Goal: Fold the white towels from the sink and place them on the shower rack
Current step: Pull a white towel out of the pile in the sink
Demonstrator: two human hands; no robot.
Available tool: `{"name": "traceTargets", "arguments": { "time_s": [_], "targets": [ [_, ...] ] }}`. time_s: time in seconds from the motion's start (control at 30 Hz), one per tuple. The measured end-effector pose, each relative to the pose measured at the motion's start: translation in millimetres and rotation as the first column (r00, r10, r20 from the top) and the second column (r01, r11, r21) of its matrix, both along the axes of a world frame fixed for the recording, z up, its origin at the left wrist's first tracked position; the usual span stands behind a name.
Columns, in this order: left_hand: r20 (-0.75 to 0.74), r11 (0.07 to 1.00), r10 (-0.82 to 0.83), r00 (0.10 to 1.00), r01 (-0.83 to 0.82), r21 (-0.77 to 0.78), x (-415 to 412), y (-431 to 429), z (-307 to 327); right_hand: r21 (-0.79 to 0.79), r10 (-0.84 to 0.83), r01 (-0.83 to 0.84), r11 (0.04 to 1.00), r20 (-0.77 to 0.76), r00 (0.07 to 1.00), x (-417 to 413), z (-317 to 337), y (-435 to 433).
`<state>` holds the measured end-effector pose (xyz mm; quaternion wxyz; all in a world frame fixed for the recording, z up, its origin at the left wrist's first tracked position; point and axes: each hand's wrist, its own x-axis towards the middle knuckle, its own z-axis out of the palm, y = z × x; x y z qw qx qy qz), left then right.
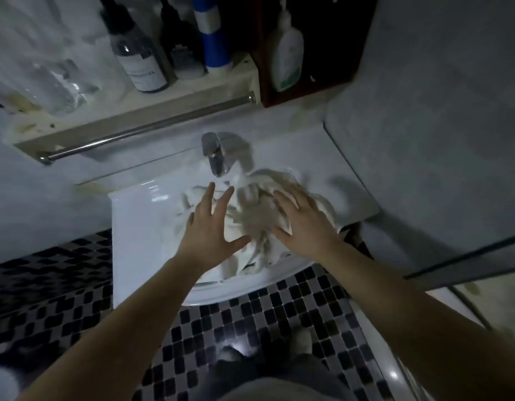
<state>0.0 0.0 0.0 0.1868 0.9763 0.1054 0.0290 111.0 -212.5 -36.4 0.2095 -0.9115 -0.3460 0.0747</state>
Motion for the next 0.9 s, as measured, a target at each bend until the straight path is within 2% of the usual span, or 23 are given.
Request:
{"name": "traceTargets", "arguments": {
  "time_s": [0.13, 0.4, 0.47, 0.6, 0.7, 0.8, 0.9],
  "targets": [
    [-0.08, 0.998, -0.051, 0.995, 0.049, -0.032, 15, 7, -27, -0.074, -0.021, 0.008, 0.997, -0.18, 0.983, -4, -34, 0],
    [-0.141, 0.966, -0.258, 0.956, 0.256, -0.034, 45, 45, -67, -0.13, -0.202, 0.168, 0.977, -0.321, 0.925, -13, -57, 44],
    [-0.158, 0.951, -0.309, 0.938, 0.304, -0.059, 50, 61, -72, -0.138, -0.278, 0.249, 0.959, -0.267, 0.923, -12, -54, 58],
    [-0.155, 0.922, -0.387, 0.909, 0.376, -0.093, 62, 89, -78, -0.18, -0.432, 0.425, 0.887, -0.001, 0.902, -16, -47, 79],
    [-0.082, 0.886, -0.46, 0.884, 0.452, -0.099, 69, 100, -79, -0.102, -0.515, 0.515, 0.851, 0.025, 0.857, -25, -34, 96],
    [-0.076, 0.865, -0.478, 0.875, 0.454, -0.215, 74, 107, -71, 0.048, -0.559, 0.558, 0.829, 0.023, 0.829, -38, -6, 116],
    [0.01, 0.835, -0.49, 0.872, 0.472, -0.283, 77, 105, -57, 0.168, -0.592, 0.577, 0.799, 0.053, 0.804, -52, 23, 131]
  ]
}}
